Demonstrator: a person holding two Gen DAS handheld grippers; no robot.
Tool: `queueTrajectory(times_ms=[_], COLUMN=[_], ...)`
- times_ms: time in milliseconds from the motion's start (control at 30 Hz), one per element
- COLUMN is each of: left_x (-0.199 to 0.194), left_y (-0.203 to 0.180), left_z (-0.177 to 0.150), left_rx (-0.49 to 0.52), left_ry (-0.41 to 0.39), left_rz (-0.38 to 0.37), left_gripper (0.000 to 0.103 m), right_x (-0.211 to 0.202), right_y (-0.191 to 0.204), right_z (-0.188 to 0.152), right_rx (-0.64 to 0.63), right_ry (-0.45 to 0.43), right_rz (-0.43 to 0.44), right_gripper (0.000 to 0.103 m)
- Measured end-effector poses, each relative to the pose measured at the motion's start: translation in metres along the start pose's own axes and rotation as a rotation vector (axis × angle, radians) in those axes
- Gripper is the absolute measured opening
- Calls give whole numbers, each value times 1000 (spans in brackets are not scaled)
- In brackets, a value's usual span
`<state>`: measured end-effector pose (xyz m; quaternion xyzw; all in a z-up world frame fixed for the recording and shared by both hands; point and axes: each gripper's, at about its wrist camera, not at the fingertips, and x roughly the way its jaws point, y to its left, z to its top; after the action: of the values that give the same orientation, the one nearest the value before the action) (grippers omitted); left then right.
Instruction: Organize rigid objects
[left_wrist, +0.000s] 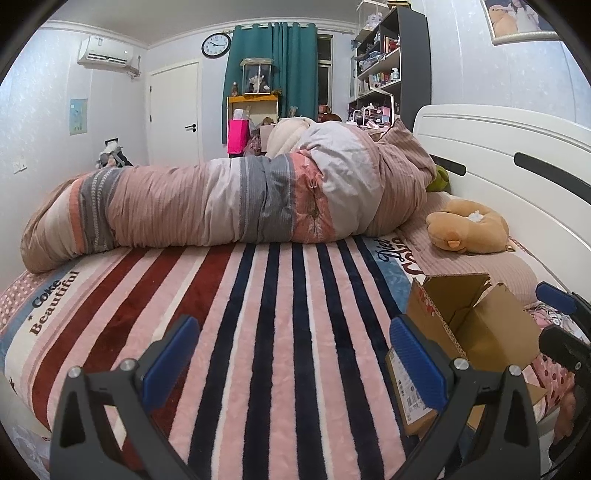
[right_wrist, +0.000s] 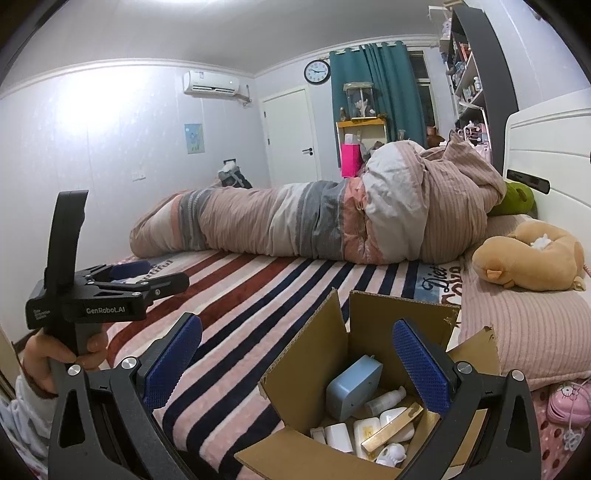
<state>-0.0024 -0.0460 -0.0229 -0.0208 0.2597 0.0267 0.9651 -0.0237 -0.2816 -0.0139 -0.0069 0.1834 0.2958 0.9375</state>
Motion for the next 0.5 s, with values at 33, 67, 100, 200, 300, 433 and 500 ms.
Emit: queueTrajectory(times_ms=[33, 67, 100, 200, 300, 433, 500], left_x=[0, 0, 0, 0, 0, -1, -1], left_y=[0, 0, 0, 0, 0, 0, 1], left_z=[0, 0, 0, 0, 0, 0, 1], left_rx=[-1, -1, -1, 1, -1, 2, 2], left_ry=[0, 0, -1, -3, -2, -3, -4], left_rz=[-1, -2, -3, 0, -1, 4, 3], left_gripper=[103, 103, 102, 102, 102, 102, 103], right_x=[0, 0, 0, 0, 0, -1, -2], right_y=[0, 1, 1, 0, 0, 0, 0], right_z=[0, 1, 1, 1, 1, 1, 1], right_rx=[2, 4, 4, 2, 2, 9, 13], right_ry=[-2, -4, -4, -2, -3, -6, -4], right_rz=[-1, -1, -1, -2, -1, -3, -10], right_gripper=[103, 103, 103, 103, 103, 103, 103])
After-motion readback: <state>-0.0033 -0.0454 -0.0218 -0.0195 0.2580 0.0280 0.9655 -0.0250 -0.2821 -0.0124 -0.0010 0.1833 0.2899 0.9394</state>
